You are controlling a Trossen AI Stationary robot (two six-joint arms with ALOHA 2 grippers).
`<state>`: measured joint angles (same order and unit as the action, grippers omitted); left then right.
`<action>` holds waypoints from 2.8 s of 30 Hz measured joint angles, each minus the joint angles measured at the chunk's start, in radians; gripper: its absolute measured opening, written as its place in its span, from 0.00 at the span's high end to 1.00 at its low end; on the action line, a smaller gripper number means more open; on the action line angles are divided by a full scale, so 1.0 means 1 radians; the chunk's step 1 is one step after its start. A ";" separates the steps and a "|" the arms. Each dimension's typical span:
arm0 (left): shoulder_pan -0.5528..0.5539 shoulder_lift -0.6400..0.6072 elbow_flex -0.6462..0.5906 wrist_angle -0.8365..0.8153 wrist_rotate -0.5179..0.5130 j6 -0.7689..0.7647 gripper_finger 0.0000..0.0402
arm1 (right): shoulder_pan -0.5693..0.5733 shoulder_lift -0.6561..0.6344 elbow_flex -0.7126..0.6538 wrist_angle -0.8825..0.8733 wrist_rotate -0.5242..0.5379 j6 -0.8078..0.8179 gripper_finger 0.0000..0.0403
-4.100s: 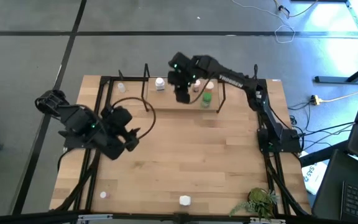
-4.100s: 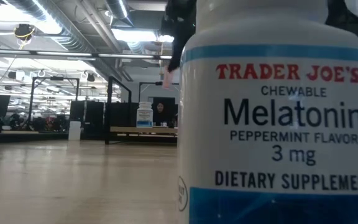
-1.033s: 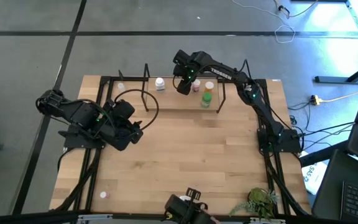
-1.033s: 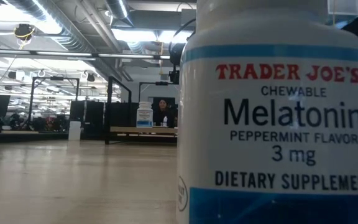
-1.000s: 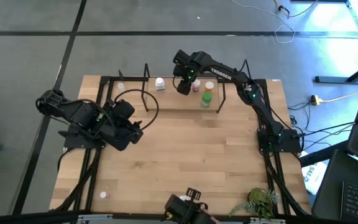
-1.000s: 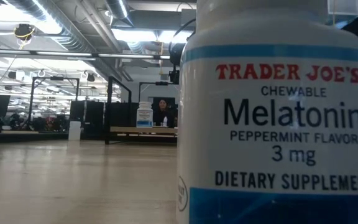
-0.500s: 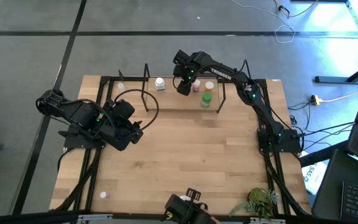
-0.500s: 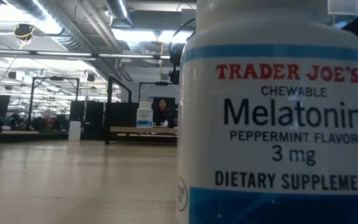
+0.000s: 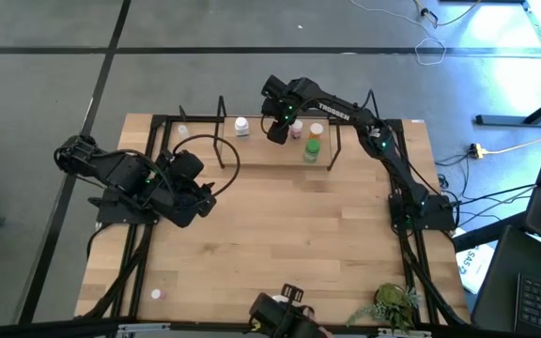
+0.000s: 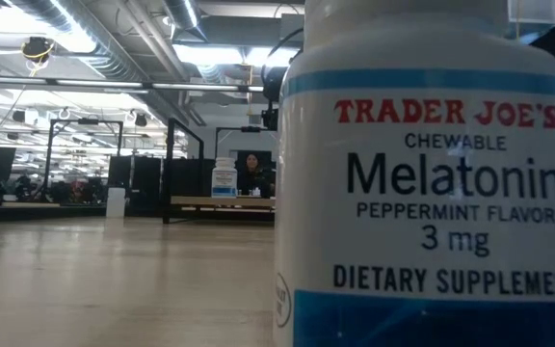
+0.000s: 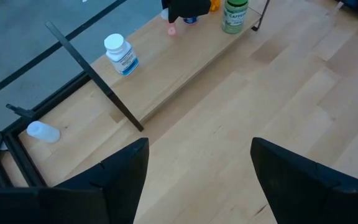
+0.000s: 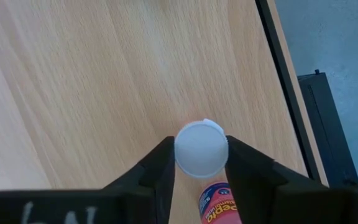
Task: Pick and place medicine bottles onto shelf by color
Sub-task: Put the right pink pill bottle on the shelf, then put the white and blue pill bottle on the shelf
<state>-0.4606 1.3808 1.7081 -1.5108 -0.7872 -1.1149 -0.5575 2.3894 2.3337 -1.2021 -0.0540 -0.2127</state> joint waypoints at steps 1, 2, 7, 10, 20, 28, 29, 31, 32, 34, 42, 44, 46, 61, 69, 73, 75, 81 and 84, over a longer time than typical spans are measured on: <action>0.000 0.000 0.000 0.000 0.000 0.000 0.31 | 0.000 0.000 0.000 0.000 0.000 0.001 0.67; 0.000 0.000 0.000 0.000 0.000 0.000 0.31 | 0.000 0.000 0.000 0.000 0.000 0.002 0.66; 0.000 0.000 0.000 0.000 0.000 0.000 0.31 | 0.000 0.000 0.000 0.000 0.000 0.002 0.62; 0.000 0.000 0.000 0.000 0.000 0.000 0.31 | 0.000 0.000 0.000 0.000 0.000 0.002 0.60; 0.000 0.000 0.000 0.000 0.000 0.001 0.31 | -0.001 0.000 0.008 0.008 0.001 -0.001 0.60; 0.000 0.000 0.000 0.000 0.004 0.001 0.31 | -0.002 0.000 0.009 0.001 0.001 -0.001 0.60; 0.000 0.000 0.000 0.000 0.011 0.001 0.31 | -0.002 0.000 0.014 -0.005 0.001 -0.001 0.60; 0.000 0.000 0.000 0.000 0.022 0.000 0.31 | -0.003 -0.001 0.023 -0.010 0.001 -0.001 0.60; 0.000 0.000 0.000 0.000 0.022 0.000 0.31 | -0.004 -0.004 0.023 -0.006 0.001 -0.001 0.60; 0.000 0.000 0.000 0.000 0.023 0.000 0.31 | -0.005 -0.008 0.023 -0.009 0.009 -0.002 0.60; 0.000 0.000 0.000 0.000 0.023 0.000 0.31 | -0.022 -0.065 0.023 -0.007 0.027 0.000 0.60; 0.000 0.000 0.000 0.000 0.023 0.000 0.31 | -0.022 -0.081 0.022 -0.009 0.027 -0.001 0.60; 0.000 0.000 0.000 0.000 0.023 0.000 0.31 | -0.022 -0.102 0.022 -0.011 0.027 -0.002 0.60; -0.076 0.000 0.000 -0.060 0.155 -0.124 0.31 | 0.125 -0.301 0.023 -0.044 -0.009 -0.156 0.60; -0.203 -0.001 0.000 -0.061 0.164 -0.240 0.31 | 0.241 -0.360 0.023 -0.064 -0.114 -0.176 0.60; -0.269 -0.001 0.000 -0.060 0.190 -0.296 0.31 | 0.299 -0.364 0.023 -0.089 -0.187 -0.181 0.60; -0.298 -0.001 0.000 -0.060 0.200 -0.326 0.31 | 0.331 -0.364 0.023 -0.097 -0.211 -0.181 0.60; -0.390 -0.001 0.000 -0.060 0.203 -0.377 0.31 | 0.448 -0.369 0.023 -0.171 -0.218 -0.183 0.60; -0.428 -0.001 0.000 -0.060 0.203 -0.378 0.31 | 0.521 -0.374 0.023 -0.242 -0.221 -0.183 0.60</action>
<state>-0.8885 1.3800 1.7081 -1.5711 -0.5842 -1.4929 -0.0366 2.0155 2.3562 -1.4442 -0.2749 -0.3955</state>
